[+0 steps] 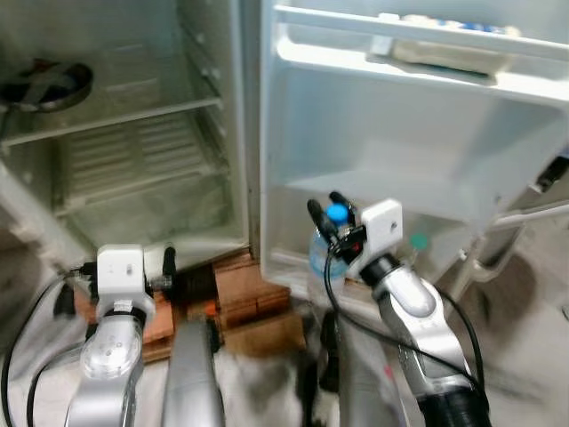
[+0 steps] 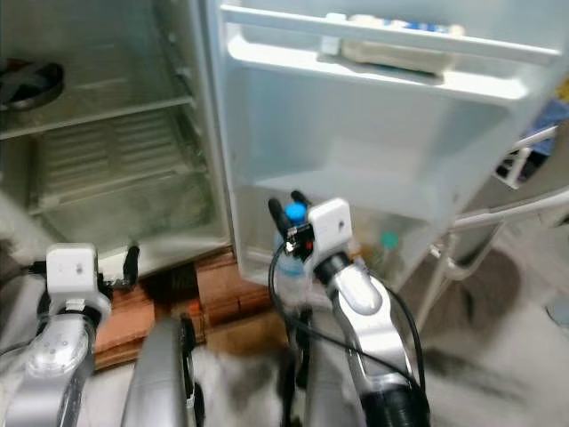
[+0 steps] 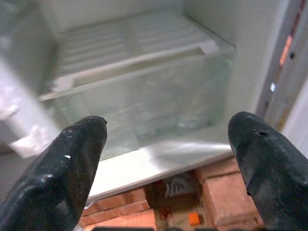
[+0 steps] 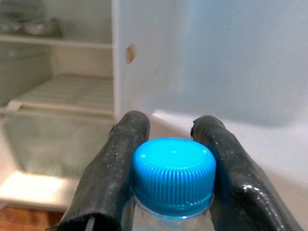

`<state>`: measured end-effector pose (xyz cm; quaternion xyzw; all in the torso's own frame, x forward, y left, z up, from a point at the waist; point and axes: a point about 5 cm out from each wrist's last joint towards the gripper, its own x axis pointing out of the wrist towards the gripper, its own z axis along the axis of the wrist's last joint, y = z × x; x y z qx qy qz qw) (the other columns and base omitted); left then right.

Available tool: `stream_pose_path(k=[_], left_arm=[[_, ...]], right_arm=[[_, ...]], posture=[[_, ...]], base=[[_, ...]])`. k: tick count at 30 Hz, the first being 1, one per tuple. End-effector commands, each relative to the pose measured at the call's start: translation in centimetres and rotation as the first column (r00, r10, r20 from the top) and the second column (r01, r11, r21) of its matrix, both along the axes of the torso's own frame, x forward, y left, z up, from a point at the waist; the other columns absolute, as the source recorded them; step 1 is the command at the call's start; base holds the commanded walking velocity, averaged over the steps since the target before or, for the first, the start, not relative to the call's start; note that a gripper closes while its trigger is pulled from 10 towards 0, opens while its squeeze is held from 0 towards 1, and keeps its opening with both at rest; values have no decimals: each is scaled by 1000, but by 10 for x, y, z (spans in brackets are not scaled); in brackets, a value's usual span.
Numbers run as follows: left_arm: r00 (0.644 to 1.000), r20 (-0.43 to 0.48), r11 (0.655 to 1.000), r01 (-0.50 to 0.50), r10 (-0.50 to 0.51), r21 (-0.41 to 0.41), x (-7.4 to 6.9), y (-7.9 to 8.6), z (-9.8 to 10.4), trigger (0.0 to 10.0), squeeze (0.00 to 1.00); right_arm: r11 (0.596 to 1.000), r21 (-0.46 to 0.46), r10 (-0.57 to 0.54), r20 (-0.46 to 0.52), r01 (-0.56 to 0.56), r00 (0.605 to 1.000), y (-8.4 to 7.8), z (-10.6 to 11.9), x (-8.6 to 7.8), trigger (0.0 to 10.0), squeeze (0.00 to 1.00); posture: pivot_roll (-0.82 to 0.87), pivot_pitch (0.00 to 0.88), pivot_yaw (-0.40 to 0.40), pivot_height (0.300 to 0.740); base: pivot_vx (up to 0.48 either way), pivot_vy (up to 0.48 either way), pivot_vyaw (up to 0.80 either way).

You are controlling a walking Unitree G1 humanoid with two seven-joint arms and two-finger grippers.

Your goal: Restocking fridge

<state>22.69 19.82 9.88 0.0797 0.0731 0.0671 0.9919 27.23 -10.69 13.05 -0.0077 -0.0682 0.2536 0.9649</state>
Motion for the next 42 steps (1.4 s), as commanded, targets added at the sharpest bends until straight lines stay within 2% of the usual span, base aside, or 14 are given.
stream_pose_path(k=[1,3,6,13,18,22,26,27,30,31,33,36,40,42], left_arm=[[1000,-9,1000,-3,4,29,-4,0,-1,10000,0],[999,37,997,-2,-1,77,-4,-1,6,10000,0],[999,50,996,-7,2,90,-5,-2,9,10000,0],[992,-49,993,-111,113,42,-19,10,-2,10000,0],[989,-91,992,-112,116,50,-28,13,-7,10000,0],[987,-106,992,-114,119,50,-30,12,-7,10000,0],[993,-59,993,-94,98,66,-28,10,2,10000,0],[995,-45,994,-83,86,76,-28,9,4,10000,0],[996,-37,994,-81,84,77,-30,8,5,10000,0],[996,-33,994,-80,82,77,-30,7,6,10000,0],[997,-20,994,-72,73,86,-31,4,9,10000,0],[998,-9,993,-60,61,100,-32,2,11,10000,0],[998,-3,993,-55,56,108,-36,1,13,10000,0],[999,-5,993,-49,50,111,-36,1,13,10000,0]], right_arm=[[1000,4,11,55,-11,998,5,12,4,10000,0],[999,1,42,74,-42,996,14,15,7,10000,0],[998,4,65,88,-65,994,20,17,8,10000,0],[996,20,88,135,-91,987,36,28,18,10000,0],[995,22,88,212,-95,973,48,41,27,10000,0],[996,-13,93,267,-93,959,58,48,37,10000,0],[993,-102,95,363,-62,927,64,55,42,10000,0],[988,-149,88,412,-28,907,65,56,45,10000,0],[983,-183,112,445,-33,889,68,54,44,10000,0],[976,-214,147,475,-48,868,70,50,43,10000,0],[956,-293,174,469,-34,866,68,31,41,10000,0],[938,-347,193,488,-13,851,65,19,38,10000,0],[926,-377,211,504,-7,837,68,7,34,10000,0],[929,-371,188,491,9,851,71,-3,34,10000,0]], posture=[[129,97,-22,537],[133,103,-21,537],[137,108,-21,537],[157,134,-23,537],[175,147,-25,507],[186,178,-26,507],[196,178,-35,507],[198,183,-39,507],[199,192,-43,507],[198,194,-45,507],[203,203,-53,507],[209,208,-56,507],[217,217,-55,507],[224,226,-53,507]], base=[[0,0,0],[0,0,0],[0,0,0],[0,0,0],[0,0,0],[0,0,0],[0,0,0],[0,0,0],[0,0,0],[0,0,0],[0,0,0],[0,0,0],[0,0,0],[0,0,0]])
